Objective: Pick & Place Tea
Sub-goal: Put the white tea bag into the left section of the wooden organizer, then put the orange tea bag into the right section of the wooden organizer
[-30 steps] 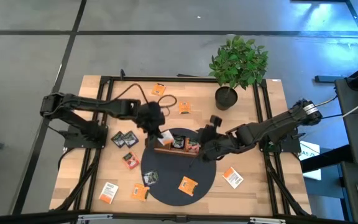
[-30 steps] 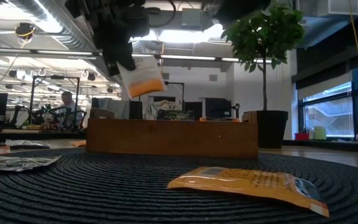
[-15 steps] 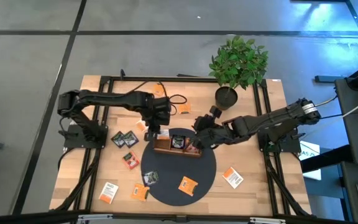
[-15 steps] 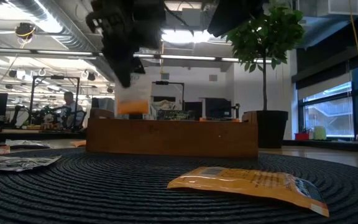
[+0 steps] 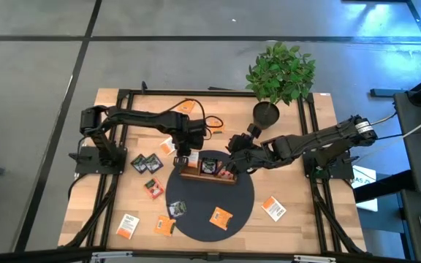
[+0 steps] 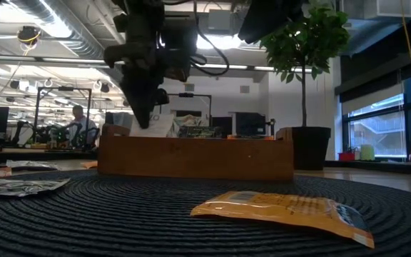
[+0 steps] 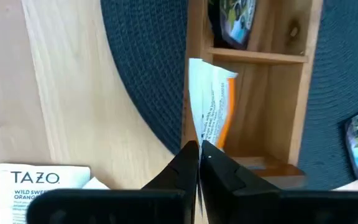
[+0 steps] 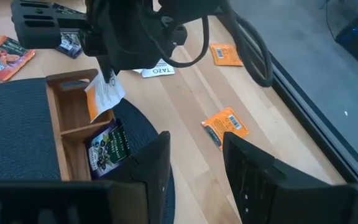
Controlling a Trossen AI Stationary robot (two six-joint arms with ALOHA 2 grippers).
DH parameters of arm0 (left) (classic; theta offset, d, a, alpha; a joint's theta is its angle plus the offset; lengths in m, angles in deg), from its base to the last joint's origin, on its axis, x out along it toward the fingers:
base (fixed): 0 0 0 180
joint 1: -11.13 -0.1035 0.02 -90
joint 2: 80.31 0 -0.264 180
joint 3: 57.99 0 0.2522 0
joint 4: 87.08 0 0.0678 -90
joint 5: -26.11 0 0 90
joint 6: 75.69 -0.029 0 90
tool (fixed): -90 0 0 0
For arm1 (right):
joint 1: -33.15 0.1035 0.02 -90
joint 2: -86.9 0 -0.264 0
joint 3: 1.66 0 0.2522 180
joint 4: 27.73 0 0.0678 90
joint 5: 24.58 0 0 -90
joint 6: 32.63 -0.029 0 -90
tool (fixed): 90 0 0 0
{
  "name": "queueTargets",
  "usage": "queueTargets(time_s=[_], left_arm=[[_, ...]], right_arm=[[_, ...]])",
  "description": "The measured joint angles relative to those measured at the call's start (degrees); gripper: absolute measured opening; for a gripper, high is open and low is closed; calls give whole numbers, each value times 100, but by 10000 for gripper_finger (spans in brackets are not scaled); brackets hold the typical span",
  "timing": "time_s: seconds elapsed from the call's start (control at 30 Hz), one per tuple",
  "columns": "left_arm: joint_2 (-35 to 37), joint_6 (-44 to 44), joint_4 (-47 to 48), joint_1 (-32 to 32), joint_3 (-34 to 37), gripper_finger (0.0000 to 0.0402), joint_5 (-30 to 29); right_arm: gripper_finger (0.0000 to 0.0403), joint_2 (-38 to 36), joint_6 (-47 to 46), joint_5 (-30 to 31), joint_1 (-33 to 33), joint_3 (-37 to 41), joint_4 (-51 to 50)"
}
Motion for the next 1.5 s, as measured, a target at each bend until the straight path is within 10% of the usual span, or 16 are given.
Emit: queueTargets(time_s=[1.03, 1.5], left_arm=[[3, 754, 7, 70, -17, 75, 167], [42, 806, 965, 51, -1154, 82, 5]], right_arm=[[150, 0, -15, 1, 0, -2, -24], [150, 0, -20, -241, 0, -2, -22]])
